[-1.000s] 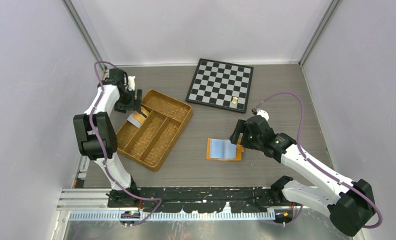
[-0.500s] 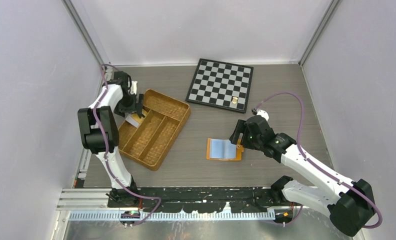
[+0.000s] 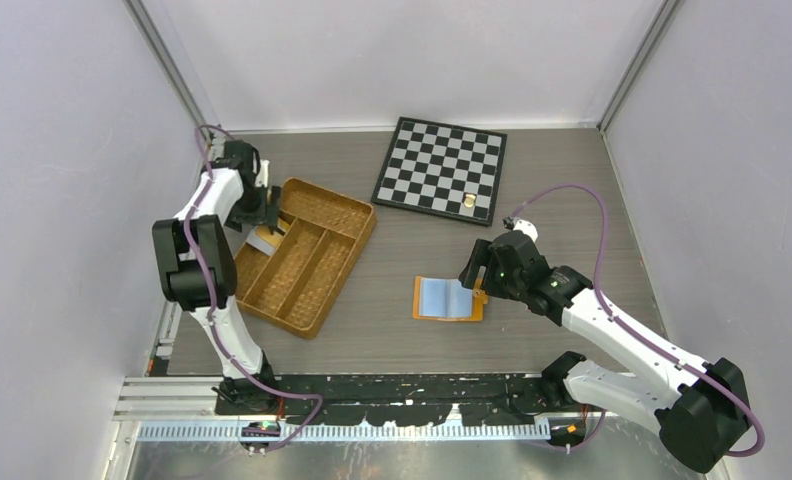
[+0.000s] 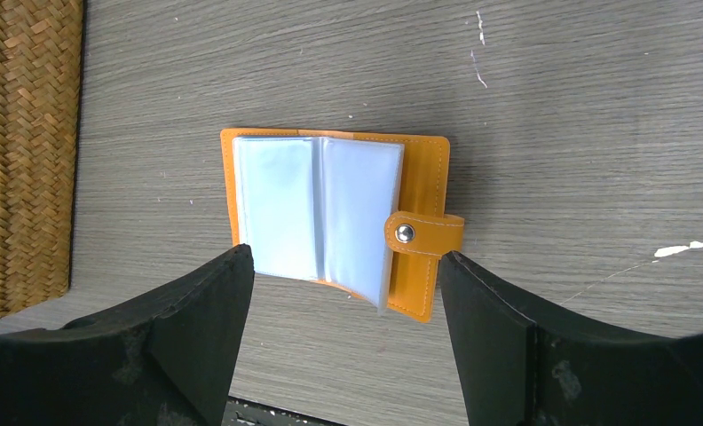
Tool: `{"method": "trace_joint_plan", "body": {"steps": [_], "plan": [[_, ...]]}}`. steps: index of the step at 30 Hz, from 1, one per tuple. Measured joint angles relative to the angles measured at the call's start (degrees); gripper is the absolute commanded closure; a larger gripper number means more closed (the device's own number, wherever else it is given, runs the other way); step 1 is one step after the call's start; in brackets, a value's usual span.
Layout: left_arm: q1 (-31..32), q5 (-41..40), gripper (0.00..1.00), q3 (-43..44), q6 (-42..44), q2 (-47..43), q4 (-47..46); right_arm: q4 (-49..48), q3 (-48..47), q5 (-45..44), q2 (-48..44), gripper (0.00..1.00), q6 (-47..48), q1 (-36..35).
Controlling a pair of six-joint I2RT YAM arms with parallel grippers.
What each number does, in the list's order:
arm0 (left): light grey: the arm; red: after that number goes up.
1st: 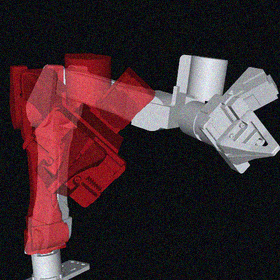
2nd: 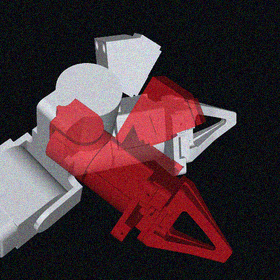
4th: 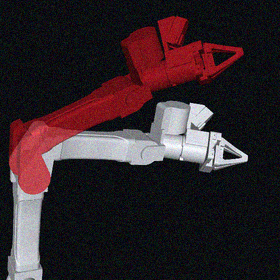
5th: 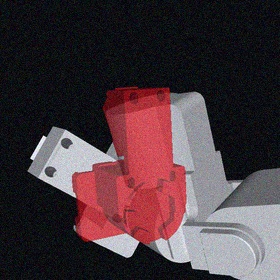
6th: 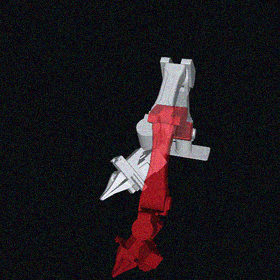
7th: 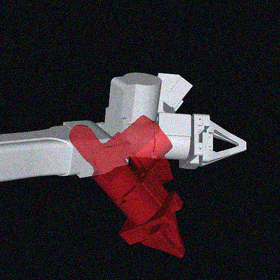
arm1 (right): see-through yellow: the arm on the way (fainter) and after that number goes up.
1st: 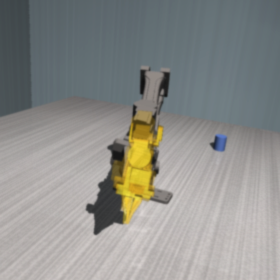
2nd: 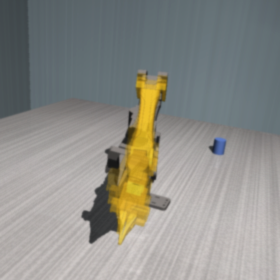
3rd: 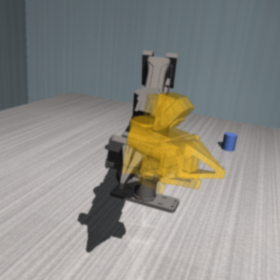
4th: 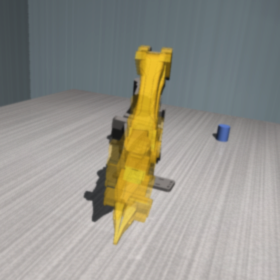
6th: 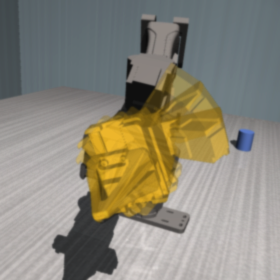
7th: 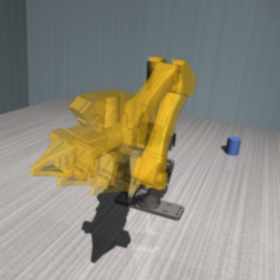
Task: Put the credit cards into the card holder
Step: Move the storage box to the center of the board.
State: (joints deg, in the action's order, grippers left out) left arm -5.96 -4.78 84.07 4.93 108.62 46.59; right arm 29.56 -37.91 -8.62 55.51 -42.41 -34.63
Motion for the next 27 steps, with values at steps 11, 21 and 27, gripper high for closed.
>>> {"method": "trace_joint_plan", "body": {"steps": [11, 21, 27], "plan": [[-0.76, -1.20, 0.44, -0.02, -0.07, -3.21, -0.07, 0.00, 0.00, 0.00, 0.00, 0.19, -0.02, 0.00], [-0.79, 0.13, 0.36, -0.35, -0.04, -3.32, -0.20, 0.02, 0.00, 0.00, 0.00, 0.19, -0.09, 0.00], [-0.85, 6.54, 0.12, -2.23, 0.02, -4.48, -0.70, 0.00, 0.07, 0.00, 0.00, 0.19, -0.22, 0.00]]}}
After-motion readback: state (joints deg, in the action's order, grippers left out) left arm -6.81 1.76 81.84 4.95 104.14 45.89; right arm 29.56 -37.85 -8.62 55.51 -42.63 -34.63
